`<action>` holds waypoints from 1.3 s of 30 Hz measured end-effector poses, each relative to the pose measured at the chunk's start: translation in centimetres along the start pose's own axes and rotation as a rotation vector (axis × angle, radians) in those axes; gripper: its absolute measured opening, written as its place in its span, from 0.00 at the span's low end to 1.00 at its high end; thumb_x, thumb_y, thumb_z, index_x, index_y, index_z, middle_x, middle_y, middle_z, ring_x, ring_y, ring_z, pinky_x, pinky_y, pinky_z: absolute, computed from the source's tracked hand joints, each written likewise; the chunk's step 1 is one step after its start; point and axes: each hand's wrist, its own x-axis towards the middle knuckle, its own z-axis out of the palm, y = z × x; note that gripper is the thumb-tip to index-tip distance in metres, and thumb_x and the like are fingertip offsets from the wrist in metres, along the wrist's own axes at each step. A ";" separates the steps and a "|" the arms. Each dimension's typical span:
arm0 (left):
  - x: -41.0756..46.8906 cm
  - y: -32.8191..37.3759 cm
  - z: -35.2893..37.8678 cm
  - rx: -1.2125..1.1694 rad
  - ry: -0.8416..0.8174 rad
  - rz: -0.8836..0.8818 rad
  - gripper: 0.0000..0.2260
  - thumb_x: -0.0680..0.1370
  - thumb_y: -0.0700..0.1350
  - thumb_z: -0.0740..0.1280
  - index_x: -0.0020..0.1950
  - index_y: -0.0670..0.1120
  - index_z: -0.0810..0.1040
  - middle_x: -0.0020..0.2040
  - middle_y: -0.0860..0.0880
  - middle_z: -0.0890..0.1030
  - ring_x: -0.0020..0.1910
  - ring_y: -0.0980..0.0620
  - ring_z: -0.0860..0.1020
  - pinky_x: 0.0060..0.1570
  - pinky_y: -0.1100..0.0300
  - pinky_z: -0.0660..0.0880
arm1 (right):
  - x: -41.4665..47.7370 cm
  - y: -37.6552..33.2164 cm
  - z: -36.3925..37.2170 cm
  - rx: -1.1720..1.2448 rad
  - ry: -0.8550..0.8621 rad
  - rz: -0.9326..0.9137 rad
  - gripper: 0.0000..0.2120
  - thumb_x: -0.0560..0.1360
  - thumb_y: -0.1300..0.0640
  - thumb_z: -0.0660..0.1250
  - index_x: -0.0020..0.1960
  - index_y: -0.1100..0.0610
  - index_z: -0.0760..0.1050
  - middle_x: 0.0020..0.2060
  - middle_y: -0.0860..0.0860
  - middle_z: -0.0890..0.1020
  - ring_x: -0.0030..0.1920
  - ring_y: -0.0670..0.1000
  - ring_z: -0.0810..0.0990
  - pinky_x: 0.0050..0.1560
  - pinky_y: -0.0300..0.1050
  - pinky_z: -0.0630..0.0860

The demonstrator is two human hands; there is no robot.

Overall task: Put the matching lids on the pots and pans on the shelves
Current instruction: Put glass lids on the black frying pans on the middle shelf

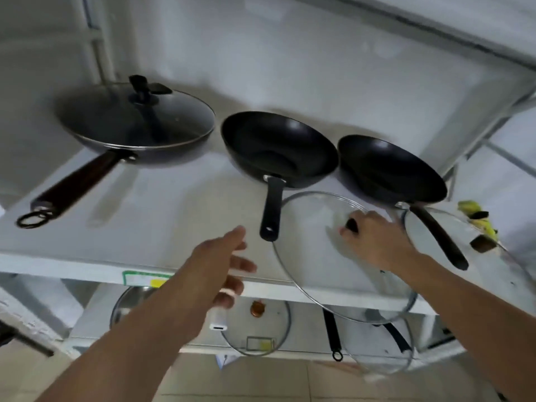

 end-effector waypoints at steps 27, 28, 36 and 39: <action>4.5 1.0 6.1 -0.056 -0.096 0.032 0.14 0.83 0.52 0.57 0.52 0.43 0.77 0.27 0.51 0.71 0.20 0.58 0.62 0.17 0.66 0.59 | 10.6 -5.1 -11.7 0.370 0.247 -0.140 0.17 0.74 0.42 0.63 0.50 0.55 0.77 0.49 0.55 0.81 0.49 0.59 0.77 0.48 0.51 0.74; 4.5 0.9 6.1 -0.067 -0.094 0.038 0.14 0.83 0.52 0.57 0.52 0.43 0.77 0.27 0.51 0.71 0.19 0.58 0.63 0.18 0.66 0.59 | 12.6 -6.0 -11.1 0.345 0.224 -0.159 0.17 0.74 0.43 0.63 0.51 0.56 0.76 0.50 0.55 0.81 0.49 0.60 0.77 0.47 0.50 0.73; 4.7 0.7 6.2 -0.049 -0.066 0.071 0.14 0.82 0.51 0.57 0.53 0.44 0.77 0.29 0.51 0.70 0.21 0.57 0.62 0.21 0.65 0.58 | 22.6 -11.3 -7.2 0.223 0.144 -0.199 0.14 0.74 0.45 0.62 0.51 0.56 0.74 0.53 0.59 0.82 0.45 0.61 0.75 0.45 0.48 0.70; 4.9 0.6 6.3 -0.058 -0.057 0.082 0.13 0.82 0.50 0.56 0.52 0.44 0.77 0.28 0.51 0.69 0.21 0.56 0.61 0.22 0.65 0.56 | 24.6 -12.2 -6.4 0.222 0.143 -0.186 0.18 0.75 0.45 0.62 0.55 0.58 0.76 0.55 0.60 0.82 0.50 0.63 0.78 0.45 0.47 0.70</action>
